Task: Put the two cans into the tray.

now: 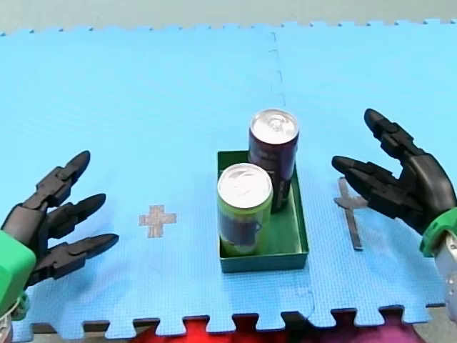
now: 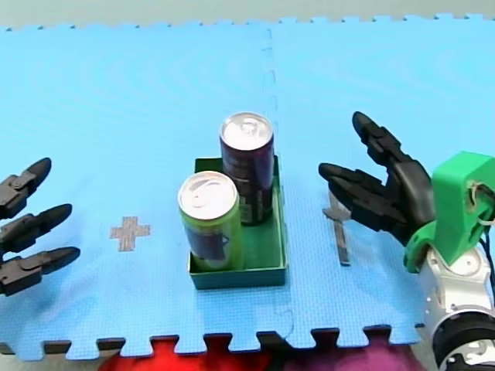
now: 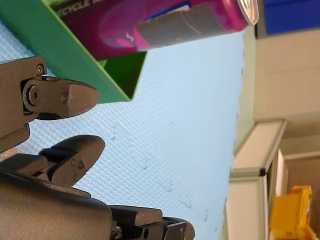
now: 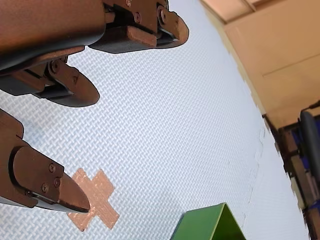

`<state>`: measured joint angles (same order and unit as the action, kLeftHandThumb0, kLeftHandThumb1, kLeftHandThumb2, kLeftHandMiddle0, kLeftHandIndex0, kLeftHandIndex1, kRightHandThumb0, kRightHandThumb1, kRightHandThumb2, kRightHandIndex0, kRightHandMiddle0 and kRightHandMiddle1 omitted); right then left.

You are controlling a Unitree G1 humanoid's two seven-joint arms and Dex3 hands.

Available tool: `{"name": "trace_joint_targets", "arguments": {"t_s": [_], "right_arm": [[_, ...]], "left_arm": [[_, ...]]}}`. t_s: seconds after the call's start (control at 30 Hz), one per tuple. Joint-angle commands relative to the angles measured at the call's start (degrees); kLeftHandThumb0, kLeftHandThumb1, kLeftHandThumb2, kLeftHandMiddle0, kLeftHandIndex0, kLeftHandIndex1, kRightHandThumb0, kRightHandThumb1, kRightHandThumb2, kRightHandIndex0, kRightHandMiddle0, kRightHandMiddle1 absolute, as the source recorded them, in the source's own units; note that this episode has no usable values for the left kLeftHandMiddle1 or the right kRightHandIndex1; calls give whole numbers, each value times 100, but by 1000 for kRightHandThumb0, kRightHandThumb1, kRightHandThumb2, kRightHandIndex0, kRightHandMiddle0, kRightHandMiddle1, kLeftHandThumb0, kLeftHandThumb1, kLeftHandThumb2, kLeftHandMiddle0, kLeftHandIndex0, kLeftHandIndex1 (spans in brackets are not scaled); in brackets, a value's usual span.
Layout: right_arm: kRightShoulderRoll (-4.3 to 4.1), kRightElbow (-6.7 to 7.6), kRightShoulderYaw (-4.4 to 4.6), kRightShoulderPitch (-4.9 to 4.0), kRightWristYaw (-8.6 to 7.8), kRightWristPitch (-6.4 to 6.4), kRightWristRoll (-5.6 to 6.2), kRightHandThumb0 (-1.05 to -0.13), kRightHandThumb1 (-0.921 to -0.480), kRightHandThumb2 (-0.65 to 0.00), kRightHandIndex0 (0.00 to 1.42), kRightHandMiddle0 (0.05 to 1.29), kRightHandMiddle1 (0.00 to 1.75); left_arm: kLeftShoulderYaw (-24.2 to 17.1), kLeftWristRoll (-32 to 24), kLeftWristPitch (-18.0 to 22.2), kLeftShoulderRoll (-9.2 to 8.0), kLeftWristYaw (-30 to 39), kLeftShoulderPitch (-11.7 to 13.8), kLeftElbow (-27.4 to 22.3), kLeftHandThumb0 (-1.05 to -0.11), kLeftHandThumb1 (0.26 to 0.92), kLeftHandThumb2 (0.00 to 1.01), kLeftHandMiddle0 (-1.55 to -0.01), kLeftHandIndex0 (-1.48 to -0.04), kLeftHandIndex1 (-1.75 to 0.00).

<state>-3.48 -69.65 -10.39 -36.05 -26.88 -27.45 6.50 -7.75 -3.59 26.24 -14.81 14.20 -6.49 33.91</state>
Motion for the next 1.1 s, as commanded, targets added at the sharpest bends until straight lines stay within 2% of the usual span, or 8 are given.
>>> {"name": "trace_joint_targets", "arguments": {"t_s": [0.0,0.3,0.6,0.83,1.07], "right_arm": [[-50,-1,-5,-29,-36,11,1,-1048,-921,-321,611,149,0],[-80,6,16,5,-141,-24,-17,-1048,-921,-322,603,143,0],[-77,-41,13,4,-184,-18,-26,-1048,-921,-329,600,138,0],[-75,-67,7,-6,-196,-5,-23,-1048,-921,-333,599,135,0],[-62,-67,9,15,-243,-11,-19,-1048,-921,-331,599,136,0]], "left_arm": [[-18,-1,89,20,-37,-25,100,-1048,794,13,-600,-261,-15],[10,-8,32,66,-51,18,-15,-1048,806,13,-615,-263,-11],[-44,-191,-325,96,26,178,-357,-1048,808,9,-621,-267,-9],[-113,-396,-556,126,115,161,-511,-1048,792,0,-617,-265,-5],[-121,-420,-379,204,149,101,-478,-1048,781,0,-623,-269,-6]]}}
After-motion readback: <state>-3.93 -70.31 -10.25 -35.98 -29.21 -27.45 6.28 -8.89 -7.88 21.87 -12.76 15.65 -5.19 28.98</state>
